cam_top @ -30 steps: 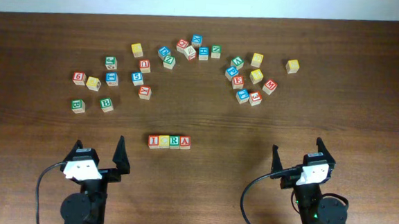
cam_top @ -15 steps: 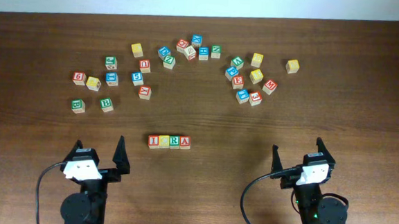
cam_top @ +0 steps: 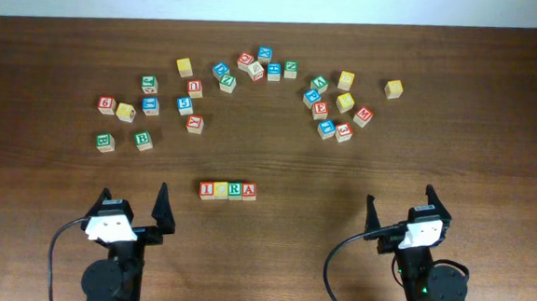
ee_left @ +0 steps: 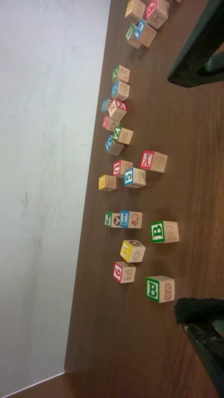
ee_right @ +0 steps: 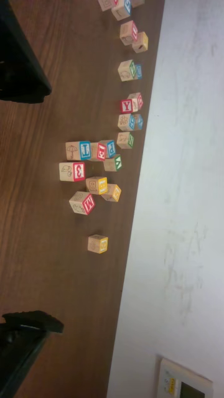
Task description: Spell out ICRA
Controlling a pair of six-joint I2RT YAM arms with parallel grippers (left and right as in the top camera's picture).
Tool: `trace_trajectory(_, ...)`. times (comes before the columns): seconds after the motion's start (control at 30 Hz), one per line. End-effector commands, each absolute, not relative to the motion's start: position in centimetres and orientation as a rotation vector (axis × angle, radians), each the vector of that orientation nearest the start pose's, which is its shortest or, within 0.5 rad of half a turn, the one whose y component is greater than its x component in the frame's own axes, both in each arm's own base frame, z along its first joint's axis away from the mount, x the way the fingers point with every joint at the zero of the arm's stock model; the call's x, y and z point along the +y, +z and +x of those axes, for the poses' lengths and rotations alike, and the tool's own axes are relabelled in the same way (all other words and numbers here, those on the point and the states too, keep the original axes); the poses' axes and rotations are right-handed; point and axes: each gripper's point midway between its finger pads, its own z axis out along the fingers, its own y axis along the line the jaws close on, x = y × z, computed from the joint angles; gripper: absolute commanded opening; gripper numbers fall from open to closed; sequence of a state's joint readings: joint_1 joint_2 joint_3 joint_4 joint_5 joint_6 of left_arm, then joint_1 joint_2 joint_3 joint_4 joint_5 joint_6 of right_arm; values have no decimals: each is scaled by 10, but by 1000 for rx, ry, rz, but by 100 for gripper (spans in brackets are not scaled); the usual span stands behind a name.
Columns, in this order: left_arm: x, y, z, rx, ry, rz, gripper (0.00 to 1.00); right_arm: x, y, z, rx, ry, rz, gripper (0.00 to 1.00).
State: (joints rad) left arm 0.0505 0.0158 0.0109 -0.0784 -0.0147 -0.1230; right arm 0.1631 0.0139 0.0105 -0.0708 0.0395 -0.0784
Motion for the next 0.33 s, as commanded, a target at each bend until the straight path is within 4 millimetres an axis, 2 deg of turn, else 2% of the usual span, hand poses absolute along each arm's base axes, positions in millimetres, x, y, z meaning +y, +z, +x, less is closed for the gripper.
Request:
trace_trajectory(0.0,15,155,246,1651,-29,-143,99,32,155,244,1644,38,-154,98)
trace_trajectory(0.3,15,155,246,1651,-29,-143,99,32,155,244,1644,38,-154,98)
